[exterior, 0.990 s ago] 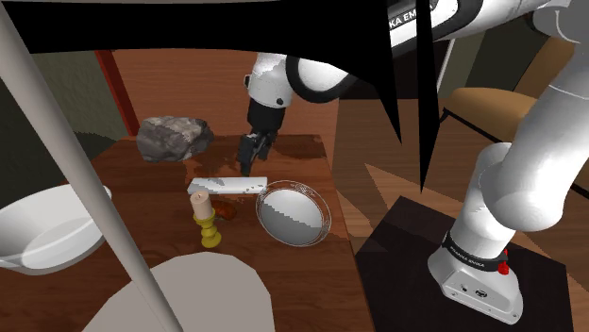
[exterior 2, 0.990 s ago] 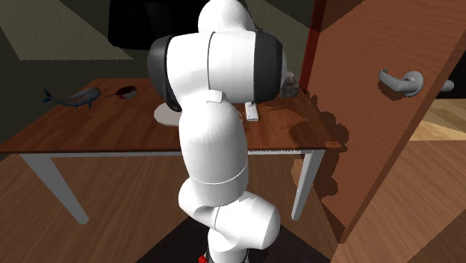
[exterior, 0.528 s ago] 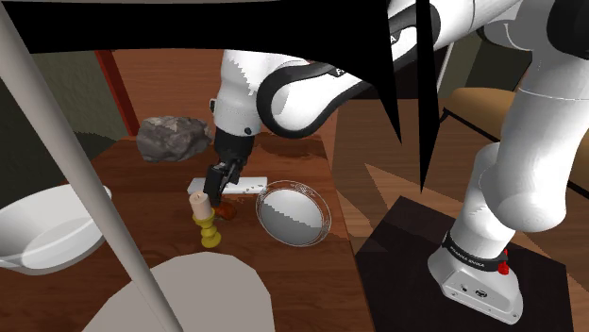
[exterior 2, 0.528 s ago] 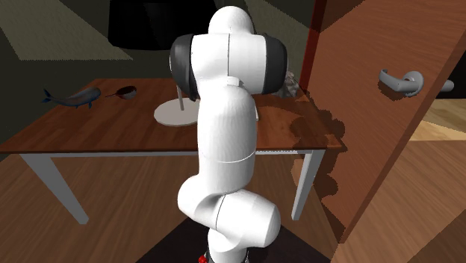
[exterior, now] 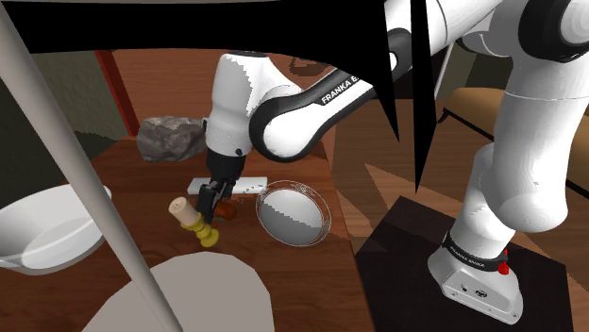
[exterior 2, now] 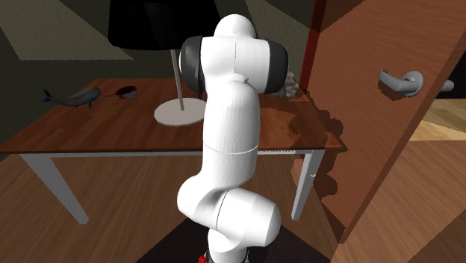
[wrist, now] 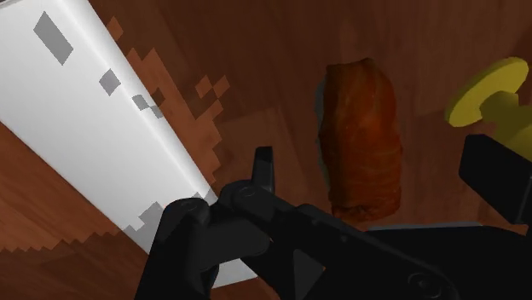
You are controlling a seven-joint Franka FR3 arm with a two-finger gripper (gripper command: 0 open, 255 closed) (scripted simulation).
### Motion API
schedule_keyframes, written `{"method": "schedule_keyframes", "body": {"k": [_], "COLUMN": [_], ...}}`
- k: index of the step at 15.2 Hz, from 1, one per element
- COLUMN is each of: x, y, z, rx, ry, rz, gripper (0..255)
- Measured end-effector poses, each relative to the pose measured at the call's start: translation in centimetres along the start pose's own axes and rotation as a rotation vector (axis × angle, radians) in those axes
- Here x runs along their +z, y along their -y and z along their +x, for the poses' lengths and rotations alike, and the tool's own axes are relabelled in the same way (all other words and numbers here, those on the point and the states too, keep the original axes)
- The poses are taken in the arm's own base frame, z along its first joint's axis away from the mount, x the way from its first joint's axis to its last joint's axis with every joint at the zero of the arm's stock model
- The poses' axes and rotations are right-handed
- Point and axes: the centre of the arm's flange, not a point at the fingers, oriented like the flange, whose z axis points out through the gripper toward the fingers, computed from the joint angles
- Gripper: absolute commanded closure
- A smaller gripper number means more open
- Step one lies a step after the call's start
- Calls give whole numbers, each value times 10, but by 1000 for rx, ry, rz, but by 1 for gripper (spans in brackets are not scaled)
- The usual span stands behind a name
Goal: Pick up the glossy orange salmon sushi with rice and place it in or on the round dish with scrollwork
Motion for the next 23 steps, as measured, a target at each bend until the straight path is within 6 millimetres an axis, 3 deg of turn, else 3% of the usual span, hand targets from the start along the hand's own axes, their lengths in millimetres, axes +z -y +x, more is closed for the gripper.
{"method": "schedule_keyframes", "body": {"k": [6, 7, 17, 23], "x": [5, 5, 5, -11], "y": [2, 2, 2, 5], "z": [0, 0, -1, 3], "rx": [-2, -2, -2, -5], "ry": [2, 2, 3, 25], "rz": [0, 0, 0, -2], "gripper": [0, 255, 255, 255]}}
